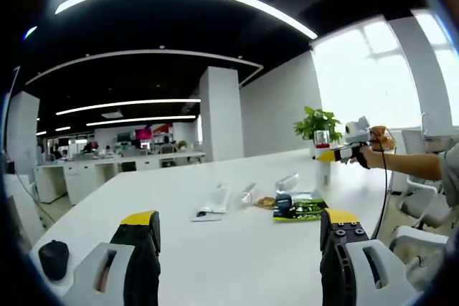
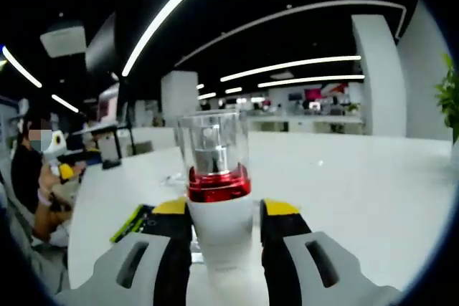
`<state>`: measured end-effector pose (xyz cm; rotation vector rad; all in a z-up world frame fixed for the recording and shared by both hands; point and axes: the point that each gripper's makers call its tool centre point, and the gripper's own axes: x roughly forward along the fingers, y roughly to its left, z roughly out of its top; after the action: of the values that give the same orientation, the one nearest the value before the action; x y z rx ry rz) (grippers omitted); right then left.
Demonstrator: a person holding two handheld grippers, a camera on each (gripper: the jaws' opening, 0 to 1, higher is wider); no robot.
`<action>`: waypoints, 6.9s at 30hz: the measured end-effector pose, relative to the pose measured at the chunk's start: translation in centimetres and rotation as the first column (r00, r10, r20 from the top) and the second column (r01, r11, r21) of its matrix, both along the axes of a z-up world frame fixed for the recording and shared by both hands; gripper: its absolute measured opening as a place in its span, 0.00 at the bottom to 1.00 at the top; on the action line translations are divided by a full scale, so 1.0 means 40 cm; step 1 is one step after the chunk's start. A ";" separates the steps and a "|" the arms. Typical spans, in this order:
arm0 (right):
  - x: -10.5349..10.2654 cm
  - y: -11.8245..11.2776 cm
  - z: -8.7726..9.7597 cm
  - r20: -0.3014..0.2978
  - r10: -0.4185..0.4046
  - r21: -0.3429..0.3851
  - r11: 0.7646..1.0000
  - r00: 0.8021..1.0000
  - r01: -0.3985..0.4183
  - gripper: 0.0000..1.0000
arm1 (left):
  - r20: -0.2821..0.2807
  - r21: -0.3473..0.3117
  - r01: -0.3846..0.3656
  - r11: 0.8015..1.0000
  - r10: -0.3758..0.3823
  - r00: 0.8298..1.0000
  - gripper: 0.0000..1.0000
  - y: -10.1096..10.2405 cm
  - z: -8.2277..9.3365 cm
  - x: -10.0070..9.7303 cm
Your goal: Arrange the skincare products in the storage area until every visible bottle or jar stands upright without overlapping.
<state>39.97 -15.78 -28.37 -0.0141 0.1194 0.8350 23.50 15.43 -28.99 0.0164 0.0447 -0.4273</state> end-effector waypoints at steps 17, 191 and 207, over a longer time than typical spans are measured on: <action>0.019 0.001 0.047 0.047 -0.126 -0.020 0.992 0.991 0.127 0.28 | -0.002 -0.007 -0.003 1.000 0.003 1.000 0.95 0.007 0.000 0.003; 0.196 0.053 -0.028 0.091 -0.370 0.018 0.929 0.925 0.370 0.70 | -0.116 0.081 -0.096 0.992 0.105 0.988 0.89 -0.140 0.046 0.709; 0.161 0.091 -0.011 0.122 -0.310 0.017 0.950 0.943 0.310 0.66 | -0.402 0.033 -0.029 0.999 0.040 0.915 0.73 -0.221 -0.160 0.834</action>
<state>46.41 -12.15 -28.81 -0.0479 0.0047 0.5164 56.87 6.59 -35.40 -0.0467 0.4582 -0.3891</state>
